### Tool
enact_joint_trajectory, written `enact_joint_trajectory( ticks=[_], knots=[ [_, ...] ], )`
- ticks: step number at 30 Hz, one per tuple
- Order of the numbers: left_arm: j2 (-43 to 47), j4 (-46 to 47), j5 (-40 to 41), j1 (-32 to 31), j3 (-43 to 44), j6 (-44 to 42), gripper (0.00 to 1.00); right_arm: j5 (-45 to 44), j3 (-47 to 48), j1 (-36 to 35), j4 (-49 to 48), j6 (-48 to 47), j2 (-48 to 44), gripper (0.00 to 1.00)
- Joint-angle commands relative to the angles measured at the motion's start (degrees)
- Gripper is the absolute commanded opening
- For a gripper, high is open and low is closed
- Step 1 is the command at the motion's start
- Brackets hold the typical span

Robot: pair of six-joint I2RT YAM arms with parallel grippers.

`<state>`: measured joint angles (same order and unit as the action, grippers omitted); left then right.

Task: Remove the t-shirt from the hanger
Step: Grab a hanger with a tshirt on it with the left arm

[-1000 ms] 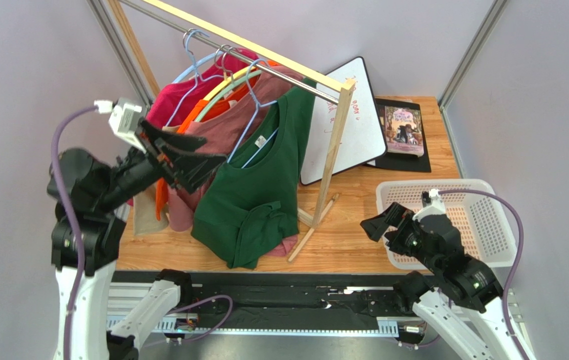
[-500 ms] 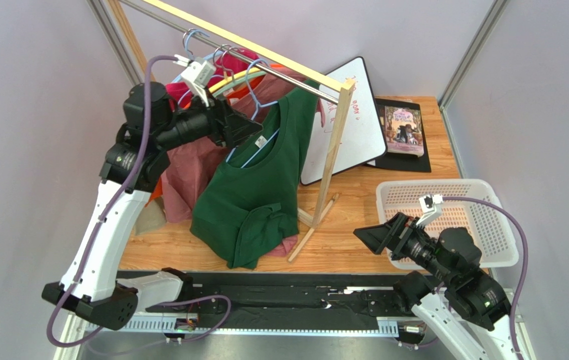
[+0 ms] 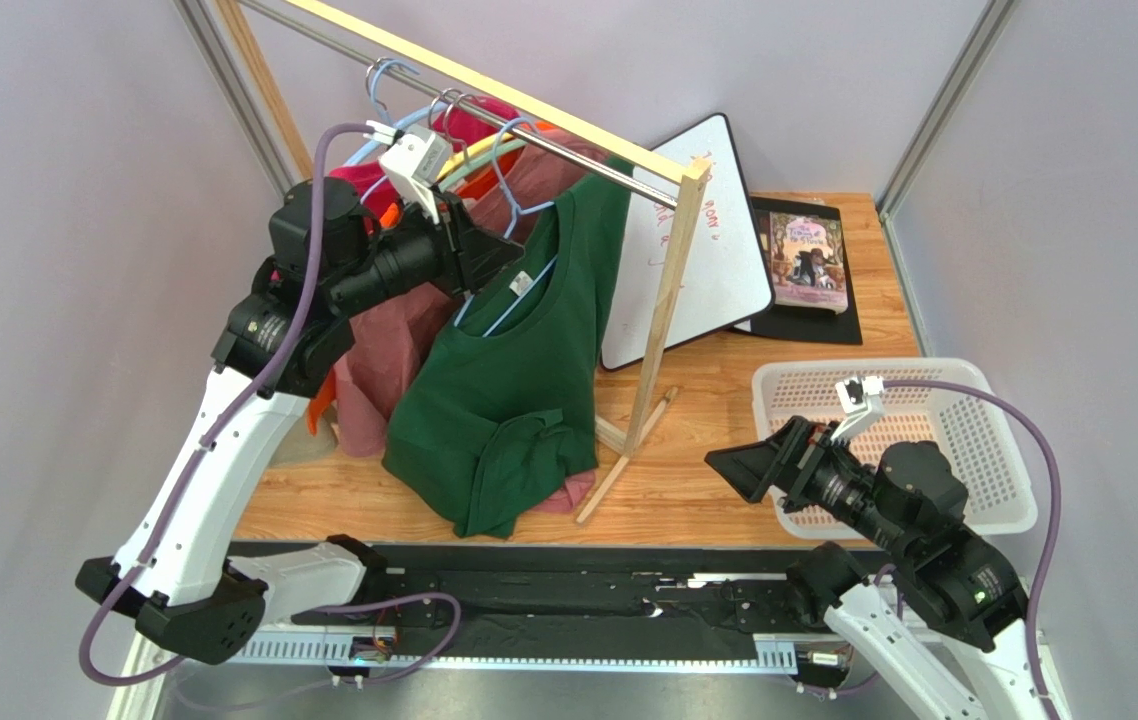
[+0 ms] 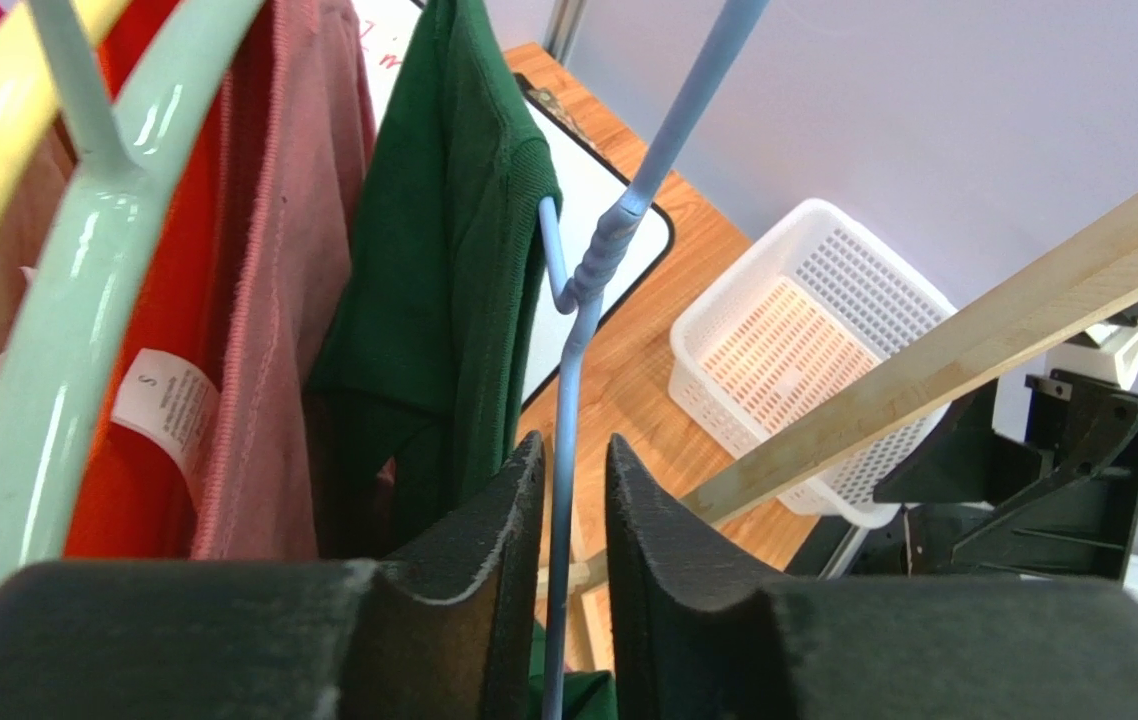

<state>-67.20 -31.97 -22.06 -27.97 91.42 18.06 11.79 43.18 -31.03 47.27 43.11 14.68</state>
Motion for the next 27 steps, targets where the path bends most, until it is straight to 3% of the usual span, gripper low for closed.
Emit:
enact_joint_trajectory(
  ticks=[1, 3, 5, 18, 27],
  knots=[
    [-0.6, 1.6, 2.2, -1.5, 0.5, 0.5, 0.22, 1.3, 2.8, 0.1, -1.8, -2.2, 1.0, 0.98],
    [-0.9, 1.6, 2.6, -1.7, 1.2, 0.6, 0.06, 1.2, 2.3, 0.1, -1.9, -1.7, 0.3, 0.99],
    [-1.2, 1.6, 2.8, -2.0, 1.7, 0.9, 0.0, 1.1, 1.8, 0.2, -1.9, -1.6, -0.2, 0.99],
    [1.2, -1.1, -0.9, -4.5, 12.6, 3.9, 0.0, -2.9, 1.7, 0.1, -1.5, -1.7, -1.5, 0.99],
    [9.5, 7.8, -1.5, -4.5, -1.6, 7.2, 0.0, -3.6, 2.3, 0.1, -1.1, -4.2, 0.8, 0.99]
  ],
)
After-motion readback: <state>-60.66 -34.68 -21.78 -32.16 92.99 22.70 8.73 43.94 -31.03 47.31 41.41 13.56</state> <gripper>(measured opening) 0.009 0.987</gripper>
